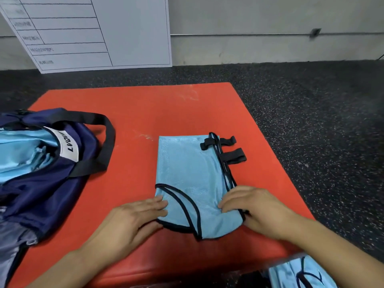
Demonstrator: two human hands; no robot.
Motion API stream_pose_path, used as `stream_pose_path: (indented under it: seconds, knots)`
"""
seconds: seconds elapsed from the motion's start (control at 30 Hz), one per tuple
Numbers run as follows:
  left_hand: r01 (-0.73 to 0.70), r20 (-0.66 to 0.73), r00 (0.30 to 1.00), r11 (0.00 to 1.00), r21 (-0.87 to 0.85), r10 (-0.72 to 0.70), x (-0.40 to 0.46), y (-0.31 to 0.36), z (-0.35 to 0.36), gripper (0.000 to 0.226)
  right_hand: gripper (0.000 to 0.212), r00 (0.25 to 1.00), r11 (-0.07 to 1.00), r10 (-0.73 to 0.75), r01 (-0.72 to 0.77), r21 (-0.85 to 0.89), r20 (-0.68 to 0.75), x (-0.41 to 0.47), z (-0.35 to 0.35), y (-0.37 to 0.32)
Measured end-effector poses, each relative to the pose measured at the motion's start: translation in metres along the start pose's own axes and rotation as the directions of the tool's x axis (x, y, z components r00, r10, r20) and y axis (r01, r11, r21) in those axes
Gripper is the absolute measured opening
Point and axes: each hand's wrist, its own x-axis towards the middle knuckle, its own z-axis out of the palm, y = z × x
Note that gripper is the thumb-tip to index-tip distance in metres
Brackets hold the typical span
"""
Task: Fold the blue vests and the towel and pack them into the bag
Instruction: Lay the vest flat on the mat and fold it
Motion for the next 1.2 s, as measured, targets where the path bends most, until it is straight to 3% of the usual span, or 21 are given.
stream_pose_path:
  seconds: [0.07,0.13,0.2,0.23,0.33,0.4,0.47,0.5,0.57,0.67,0.77,0.83,0.9,0.97,1.03,1.1,1.2]
  knots:
    - [0.062,-0.024,0.998,0.995,-0.084,-0.065,0.009,0.006,-0.007,0.034,0.036,0.995,0.988,0.069,-0.079,0.133,0.078,0.007,-0.016,-0.006]
    - [0.178,-0.034,0.981,0.948,-0.264,-0.193,0.020,0.009,-0.013,0.039,0.013,0.975,0.909,0.131,-0.189,0.371,0.177,0.015,-0.027,-0.013]
    - [0.301,-0.067,0.930,0.855,-0.423,-0.360,0.028,0.010,-0.013,0.053,0.020,0.960,0.772,0.216,-0.280,0.571,0.178,0.028,-0.026,-0.017]
    - [0.363,-0.056,0.894,0.792,-0.491,-0.445,0.033,0.012,-0.013,0.056,0.024,0.947,0.752,0.296,-0.311,0.581,0.124,0.034,-0.022,-0.016]
    - [0.561,0.105,0.748,0.539,-0.628,-0.655,0.043,0.011,-0.007,0.037,0.029,0.821,0.704,0.571,-0.484,0.520,-0.009,0.044,-0.007,-0.008]
    - [0.599,0.177,0.701,0.436,-0.671,-0.691,0.048,0.012,-0.010,0.026,0.039,0.759,0.597,0.651,-0.513,0.617,0.002,0.045,-0.010,-0.010]
    - [0.561,0.187,0.755,0.472,-0.680,-0.628,0.048,0.014,-0.014,0.026,0.050,0.784,0.485,0.617,-0.449,0.750,0.070,0.038,-0.024,-0.016]
    - [0.526,0.189,0.799,0.513,-0.678,-0.571,0.046,0.017,-0.016,0.028,0.049,0.818,0.481,0.565,-0.431,0.763,0.105,0.032,-0.033,-0.020]
    - [0.474,0.214,0.867,0.614,-0.632,-0.449,0.043,0.022,-0.021,0.030,0.040,0.884,0.574,0.424,-0.430,0.697,0.197,0.020,-0.044,-0.026]
    - [0.451,0.277,0.892,0.692,-0.564,-0.356,0.041,0.024,-0.028,0.030,0.034,0.912,0.777,0.260,-0.392,0.493,0.316,0.018,-0.042,-0.029]
    - [0.451,0.324,0.891,0.703,-0.550,-0.319,0.037,0.018,-0.029,0.030,0.032,0.930,0.848,0.304,-0.363,0.386,0.207,0.030,-0.029,-0.024]
    - [0.448,0.359,0.887,0.733,-0.512,-0.292,0.036,0.012,-0.026,0.038,0.026,0.937,0.844,0.338,-0.344,0.411,0.090,0.037,-0.028,-0.025]
    - [0.442,0.334,0.893,0.728,-0.523,-0.303,0.038,0.009,-0.026,0.055,0.022,0.938,0.816,0.345,-0.281,0.504,-0.036,0.046,-0.031,-0.028]
    - [0.413,0.213,0.908,0.681,-0.605,-0.361,0.043,0.008,-0.023,0.062,0.020,0.915,0.775,0.386,-0.252,0.579,-0.118,0.057,-0.032,-0.030]
    - [0.415,0.090,0.869,0.616,-0.670,-0.487,0.049,0.005,-0.017,0.037,0.020,0.889,0.739,0.446,-0.301,0.602,-0.104,0.067,-0.026,-0.028]
    - [0.477,0.062,0.803,0.577,-0.663,-0.593,0.052,-0.002,-0.009,0.015,0.019,0.856,0.737,0.514,-0.410,0.537,-0.052,0.074,-0.013,-0.020]
    - [0.528,0.093,0.773,0.554,-0.644,-0.628,0.050,-0.010,0.000,0.016,0.016,0.807,0.722,0.590,-0.509,0.469,-0.033,0.080,-0.006,-0.012]
